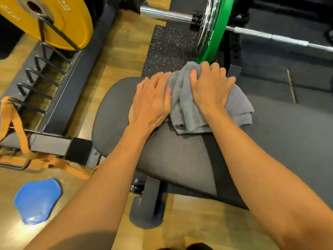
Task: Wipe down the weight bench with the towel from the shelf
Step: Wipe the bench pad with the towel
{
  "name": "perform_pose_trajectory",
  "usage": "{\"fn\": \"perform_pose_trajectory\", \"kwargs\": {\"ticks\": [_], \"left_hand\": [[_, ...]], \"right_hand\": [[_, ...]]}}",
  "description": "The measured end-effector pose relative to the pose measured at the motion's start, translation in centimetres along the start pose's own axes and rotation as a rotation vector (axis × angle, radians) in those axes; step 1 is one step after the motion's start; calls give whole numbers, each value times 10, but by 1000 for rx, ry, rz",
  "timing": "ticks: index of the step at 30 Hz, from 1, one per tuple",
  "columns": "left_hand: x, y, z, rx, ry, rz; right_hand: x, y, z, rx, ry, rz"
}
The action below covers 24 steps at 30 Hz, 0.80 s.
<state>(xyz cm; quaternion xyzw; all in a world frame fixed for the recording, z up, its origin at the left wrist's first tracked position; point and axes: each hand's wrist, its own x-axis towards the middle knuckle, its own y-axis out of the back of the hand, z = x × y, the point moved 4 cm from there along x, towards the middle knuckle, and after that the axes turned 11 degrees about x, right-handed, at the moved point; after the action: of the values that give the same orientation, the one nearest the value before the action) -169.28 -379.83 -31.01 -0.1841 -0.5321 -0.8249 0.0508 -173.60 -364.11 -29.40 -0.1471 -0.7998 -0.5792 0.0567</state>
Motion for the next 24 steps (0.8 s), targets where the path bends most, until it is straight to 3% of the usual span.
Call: {"fn": "perform_pose_trajectory", "kwargs": {"ticks": [3, 7, 16, 19, 24], "left_hand": [[0, 10, 7, 6, 8, -50], [-4, 9, 6, 19, 52, -113], [6, 36, -29, 148, 121, -202], [6, 42, -50, 114, 140, -187], [9, 31, -67, -227, 248, -73]], "right_hand": [[11, 3, -5, 80, -8, -71], [-54, 27, 5, 202, 7, -60], [-191, 64, -7, 99, 174, -75], [-159, 45, -22, 46, 167, -37], [-21, -20, -81, 40, 108, -36]]}}
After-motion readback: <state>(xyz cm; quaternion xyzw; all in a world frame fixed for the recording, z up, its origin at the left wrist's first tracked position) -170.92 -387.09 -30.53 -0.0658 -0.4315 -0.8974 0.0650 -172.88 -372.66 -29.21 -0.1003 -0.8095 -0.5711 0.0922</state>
